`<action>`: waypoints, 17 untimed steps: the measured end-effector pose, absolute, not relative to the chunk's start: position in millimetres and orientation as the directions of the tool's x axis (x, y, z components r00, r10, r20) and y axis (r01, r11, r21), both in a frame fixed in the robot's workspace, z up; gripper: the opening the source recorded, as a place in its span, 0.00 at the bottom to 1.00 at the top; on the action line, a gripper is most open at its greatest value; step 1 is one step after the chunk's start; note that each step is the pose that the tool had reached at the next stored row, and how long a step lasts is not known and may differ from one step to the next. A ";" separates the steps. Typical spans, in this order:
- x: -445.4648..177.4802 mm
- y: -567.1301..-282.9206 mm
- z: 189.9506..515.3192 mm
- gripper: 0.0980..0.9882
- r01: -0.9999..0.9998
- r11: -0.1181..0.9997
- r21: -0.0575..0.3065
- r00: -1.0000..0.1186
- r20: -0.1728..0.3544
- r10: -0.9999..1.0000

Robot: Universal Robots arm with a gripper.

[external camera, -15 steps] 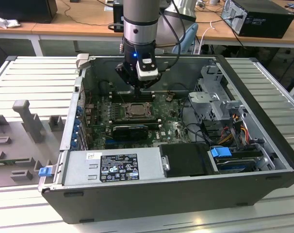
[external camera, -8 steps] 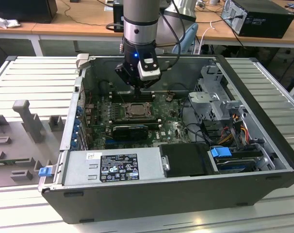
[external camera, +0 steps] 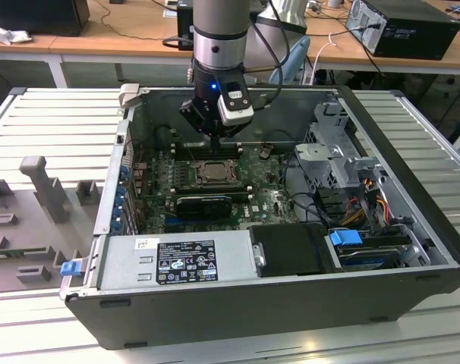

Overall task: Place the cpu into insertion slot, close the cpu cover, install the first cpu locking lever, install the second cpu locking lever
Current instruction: 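Install the first cpu locking lever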

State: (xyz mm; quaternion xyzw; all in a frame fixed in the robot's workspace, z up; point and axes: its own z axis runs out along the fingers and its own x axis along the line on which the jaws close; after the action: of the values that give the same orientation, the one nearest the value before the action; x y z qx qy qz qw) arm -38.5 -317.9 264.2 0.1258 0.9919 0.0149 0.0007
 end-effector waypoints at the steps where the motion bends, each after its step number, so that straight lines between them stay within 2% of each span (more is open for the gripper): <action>1: -38.5 -317.9 264.1 0.01 0.232 0.972 0.030 -0.973 0.002 0.233; 17: -38.5 -317.9 264.1 0.01 0.140 0.990 0.030 -0.990 0.002 0.140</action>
State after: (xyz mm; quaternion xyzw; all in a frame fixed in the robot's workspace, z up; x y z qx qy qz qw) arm -38.5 -317.9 264.1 0.0703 0.9974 0.0149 -0.0002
